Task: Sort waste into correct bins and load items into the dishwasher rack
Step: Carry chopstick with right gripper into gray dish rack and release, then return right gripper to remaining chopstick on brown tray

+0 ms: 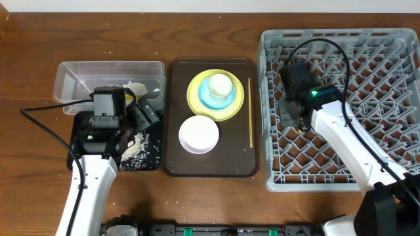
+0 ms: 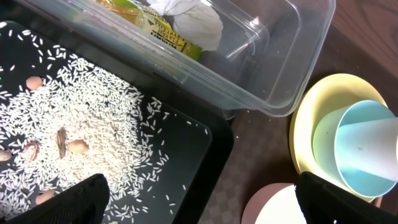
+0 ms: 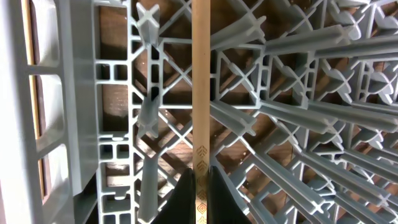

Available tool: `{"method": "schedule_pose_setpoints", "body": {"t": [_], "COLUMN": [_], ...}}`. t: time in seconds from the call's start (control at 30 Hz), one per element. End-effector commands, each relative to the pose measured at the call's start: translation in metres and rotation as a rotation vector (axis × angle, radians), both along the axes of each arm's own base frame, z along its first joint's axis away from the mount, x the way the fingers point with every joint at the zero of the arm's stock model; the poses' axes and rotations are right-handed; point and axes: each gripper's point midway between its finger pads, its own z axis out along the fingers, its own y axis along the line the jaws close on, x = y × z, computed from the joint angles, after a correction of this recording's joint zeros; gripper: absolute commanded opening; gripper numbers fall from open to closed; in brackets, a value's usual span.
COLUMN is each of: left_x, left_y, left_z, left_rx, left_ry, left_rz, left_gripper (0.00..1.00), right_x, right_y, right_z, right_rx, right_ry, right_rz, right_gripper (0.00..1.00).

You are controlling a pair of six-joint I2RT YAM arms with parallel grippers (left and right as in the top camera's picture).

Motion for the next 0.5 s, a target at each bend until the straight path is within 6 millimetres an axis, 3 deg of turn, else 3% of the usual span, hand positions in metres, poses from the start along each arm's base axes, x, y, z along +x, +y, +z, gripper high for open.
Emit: {"method": "schedule_pose_setpoints", "body": {"t": [0.0,0.2,0.47], "left_x": [0.003,0.003,0.003], "left_y": [0.003,0.003,0.003], "left_z": [0.004,0.004,0.004], "left_rx": [0.003,0.003,0.003], "left_ry": [-0.008,-0.008,-0.008], "left_rz": [0.018,0.018,0.018], "left_gripper": [0.98,0.98,0.98], "right_x": [0.001,0.001,-0.002], "right_y": [-0.005,-0.003,0.007], "right_z": [0.002,0.002,-0.001], "right_rx": [-0.012,-0.005,0.053], "right_ry": [-0.014,-0.011,0.007], "right_rz": [-0.003,-0.001,0.011], "right_gripper": [0.08,0.17,0.18]}}
